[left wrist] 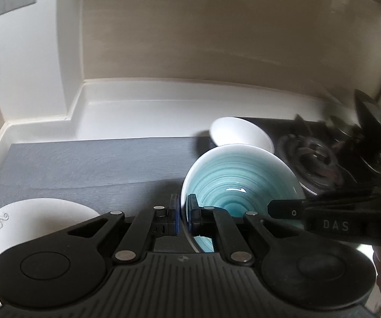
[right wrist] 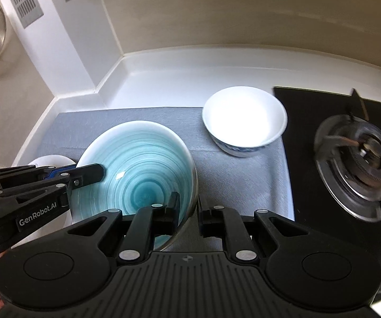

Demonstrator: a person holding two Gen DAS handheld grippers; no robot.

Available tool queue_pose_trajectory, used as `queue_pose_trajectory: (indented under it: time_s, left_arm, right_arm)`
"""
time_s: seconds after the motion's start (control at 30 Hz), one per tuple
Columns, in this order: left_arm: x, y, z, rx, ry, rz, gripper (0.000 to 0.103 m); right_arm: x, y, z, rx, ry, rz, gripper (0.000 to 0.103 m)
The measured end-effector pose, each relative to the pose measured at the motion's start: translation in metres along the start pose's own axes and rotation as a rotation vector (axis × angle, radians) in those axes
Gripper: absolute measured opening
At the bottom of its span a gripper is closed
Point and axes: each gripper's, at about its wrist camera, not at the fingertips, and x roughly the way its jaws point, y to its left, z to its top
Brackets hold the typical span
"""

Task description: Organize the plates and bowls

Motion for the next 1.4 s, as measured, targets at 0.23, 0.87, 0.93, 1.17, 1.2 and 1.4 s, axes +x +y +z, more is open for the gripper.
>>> queue_pose_trajectory:
  time_s: [0.23,0.87,0.93,1.17,1.2,1.4]
  left_arm:
    - [-0.013,-0.024,-0.012,0.066,0.009,-0.07,0.006]
    - [0.004,-0.06,-0.044,0.172,0.177,-0.148,0.006]
    - [0.006,-0.059,-0.044,0.169,0.191,-0.15,0.006]
    - [0.013,-0.061,-0.043,0.172,0.23,-0.158,0.006]
    - [0.014,-0.061,-0.043,0.173,0.234,-0.16,0.006]
    - [0.014,-0.064,-0.041,0.184,0.258,-0.16,0.006]
  right_arm:
    - [-0.028,-0.009,-0.027,0.086,-0.022,-0.054,0.013]
    - [-0.04,-0.032,-0.086,0.211,0.098,-0.161,0.013]
    - [-0.037,-0.032,-0.086,0.212,0.111,-0.161,0.013]
    - [-0.029,-0.031,-0.084,0.199,0.162,-0.18,0.013]
    - [-0.029,-0.032,-0.082,0.202,0.166,-0.179,0.013]
    - [-0.023,-0.033,-0.081,0.199,0.227,-0.186,0.013]
